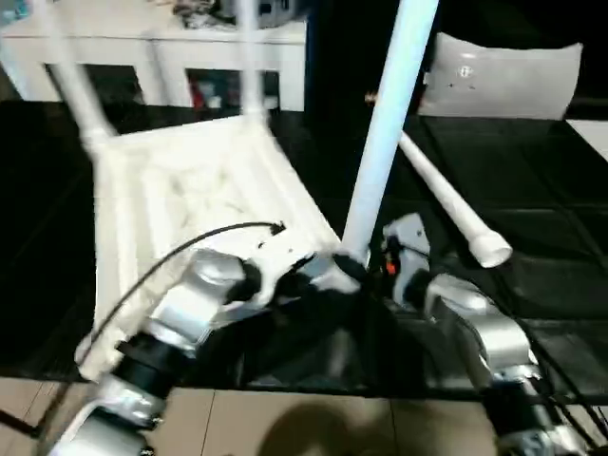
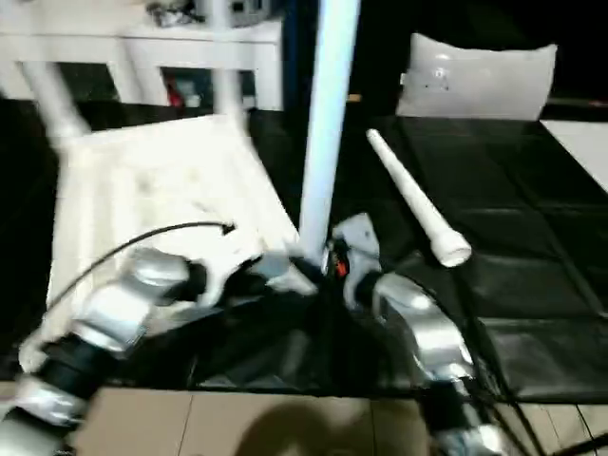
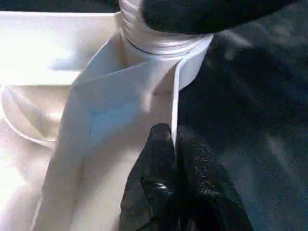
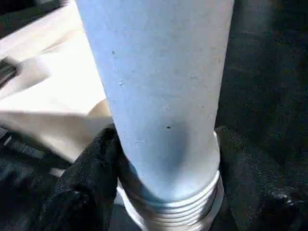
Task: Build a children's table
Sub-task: Rotate leg to tighten
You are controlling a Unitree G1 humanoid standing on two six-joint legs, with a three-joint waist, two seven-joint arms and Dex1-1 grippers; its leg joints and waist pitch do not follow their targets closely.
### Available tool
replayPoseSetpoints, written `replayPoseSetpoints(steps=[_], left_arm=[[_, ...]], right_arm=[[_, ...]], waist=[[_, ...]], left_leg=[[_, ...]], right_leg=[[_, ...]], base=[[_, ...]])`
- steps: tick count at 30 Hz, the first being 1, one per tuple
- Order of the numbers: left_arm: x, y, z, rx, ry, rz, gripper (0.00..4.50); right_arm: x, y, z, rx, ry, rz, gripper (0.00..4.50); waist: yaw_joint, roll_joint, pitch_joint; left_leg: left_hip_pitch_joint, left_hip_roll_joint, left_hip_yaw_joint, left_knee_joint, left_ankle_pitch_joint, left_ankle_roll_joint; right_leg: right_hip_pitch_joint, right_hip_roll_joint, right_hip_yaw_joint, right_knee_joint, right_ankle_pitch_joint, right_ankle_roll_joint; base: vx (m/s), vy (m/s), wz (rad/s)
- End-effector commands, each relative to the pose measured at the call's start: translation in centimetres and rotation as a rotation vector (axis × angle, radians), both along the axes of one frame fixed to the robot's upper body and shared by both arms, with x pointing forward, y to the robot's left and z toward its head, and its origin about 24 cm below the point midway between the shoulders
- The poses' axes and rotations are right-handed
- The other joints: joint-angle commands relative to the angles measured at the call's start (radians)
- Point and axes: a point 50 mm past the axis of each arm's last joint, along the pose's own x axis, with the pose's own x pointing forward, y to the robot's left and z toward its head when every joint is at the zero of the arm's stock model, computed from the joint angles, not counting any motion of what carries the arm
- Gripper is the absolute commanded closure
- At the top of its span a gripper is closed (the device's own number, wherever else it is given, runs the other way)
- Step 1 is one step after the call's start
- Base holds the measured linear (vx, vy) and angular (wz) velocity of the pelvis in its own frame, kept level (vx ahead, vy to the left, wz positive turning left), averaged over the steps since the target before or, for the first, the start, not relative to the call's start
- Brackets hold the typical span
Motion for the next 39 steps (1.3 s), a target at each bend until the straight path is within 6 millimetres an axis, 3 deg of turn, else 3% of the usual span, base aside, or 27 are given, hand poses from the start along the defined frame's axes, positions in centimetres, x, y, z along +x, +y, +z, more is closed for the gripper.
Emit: replayPoseSetpoints(steps=[1, 5, 10, 11, 12, 15, 16, 18, 20, 24, 32, 39], left_arm=[[-0.2, -3.4, 3.1, -0.107, -0.114, -0.062, 4.50], [0.1, -3.4, 3.1, -0.066, -0.147, -0.052, 4.50], [0.3, -2.8, 2.8, -0.037, -0.155, -0.031, 4.50], [0.4, -2.5, 2.8, -0.027, -0.166, -0.022, 4.50], [0.5, -2.3, 2.8, -0.021, -0.174, -0.024, 4.50], [0.4, -1.8, 2.6, -0.014, -0.175, -0.044, 4.50], [0.3, -1.7, 2.5, -0.011, -0.173, -0.052, 4.50], [0.3, -1.3, 2.4, 0.000, -0.167, -0.062, 4.50], [0.4, -0.4, 2.0, 0.028, -0.157, -0.084, 4.50], [0.6, 0.6, 1.8, 0.054, -0.153, -0.119, 4.50], [0.1, 2.6, 1.5, 0.116, -0.128, -0.344, 4.50], [-0.8, 3.2, 1.0, 0.171, -0.083, -0.558, 4.50]], right_arm=[[-0.6, 2.9, -1.7, 0.007, 0.112, 0.043, 1.83], [-0.8, 3.2, -1.9, 0.002, 0.130, 0.043, 1.83], [-0.9, 3.2, -2.0, 0.008, 0.139, 0.037, 1.83], [-0.9, 3.1, -2.0, 0.027, 0.144, 0.035, 1.27], [-0.9, 3.1, -1.9, 0.030, 0.139, 0.039, 1.13], [-0.8, 2.6, -2.0, 0.012, 0.122, 0.030, 0.91], [-0.8, 2.4, -1.9, 0.008, 0.116, 0.026, 0.79], [-0.7, 2.0, -1.8, 0.011, 0.102, 0.021, 0.65], [-0.9, 1.0, -1.5, 0.000, 0.060, 0.039, 0.46], [-1.4, -0.4, -1.1, -0.007, 0.013, 0.106, 0.16], [-2.7, -4.4, 0.7, -0.082, -0.079, 0.294, 0.04], [-3.0, -4.9, 2.1, -0.128, -0.108, 0.487, 0.04]], waist=[[0.008, -0.007, -0.067], [0.007, -0.006, -0.067], [0.007, -0.004, -0.063], [0.006, -0.004, -0.063], [0.007, -0.004, -0.063], [0.006, -0.002, -0.064], [0.007, 0.003, -0.064], [0.006, 0.001, -0.066], [0.012, 0.010, -0.067], [0.020, 0.010, -0.066], [0.041, 0.009, -0.064], [0.056, 0.012, -0.067]], left_leg=[[-0.002, 0.043, -0.021, -0.069, -0.161, 0.035], [-0.003, 0.041, -0.018, -0.066, -0.146, 0.056], [0.001, 0.043, -0.020, -0.070, -0.189, 0.043], [0.000, 0.043, -0.020, -0.070, -0.192, 0.041], [0.000, 0.043, -0.021, -0.071, -0.194, 0.040], [-0.001, 0.044, -0.022, -0.073, -0.196, 0.039], [-0.001, 0.044, -0.023, -0.073, -0.197, 0.037], [0.000, 0.044, -0.022, -0.072, -0.193, 0.036], [0.001, 0.045, -0.023, -0.071, -0.176, 0.040], [0.004, 0.047, -0.020, -0.072, -0.193, 0.045], [0.006, 0.049, -0.020, -0.073, -0.205, 0.045], [0.010, 0.053, -0.019, -0.072, -0.191, 0.053]], right_leg=[[0.052, -0.074, 0.042, -0.084, -0.293, -0.196], [0.052, -0.074, 0.041, -0.084, -0.257, -0.203], [0.048, -0.074, 0.040, -0.091, -0.328, -0.182], [0.048, -0.074, 0.041, -0.092, -0.333, -0.179], [0.048, -0.074, 0.041, -0.092, -0.335, -0.178], [0.048, -0.074, 0.041, -0.089, -0.317, -0.180], [0.048, -0.075, 0.041, -0.089, -0.314, -0.183], [0.049, -0.074, 0.042, -0.087, -0.295, -0.189], [0.050, -0.075, 0.042, -0.083, -0.236, -0.204], [0.051, -0.073, 0.043, -0.082, -0.210, -0.216], [0.053, -0.076, 0.044, -0.082, -0.237, -0.208], [0.051, -0.076, 0.043, -0.076, -0.192, -0.234]], base=[[0.000, 0.000, 0.00], [0.000, 0.000, 0.00], [0.000, 0.000, 0.00], [0.000, 0.000, 0.00], [0.000, 0.000, 0.00], [0.000, 0.000, 0.00], [0.000, 0.000, 0.00], [0.000, 0.000, 0.00], [0.000, 0.000, 0.00], [0.000, 0.000, 0.00], [0.000, 0.000, 0.00], [0.000, 0.000, 0.00]])
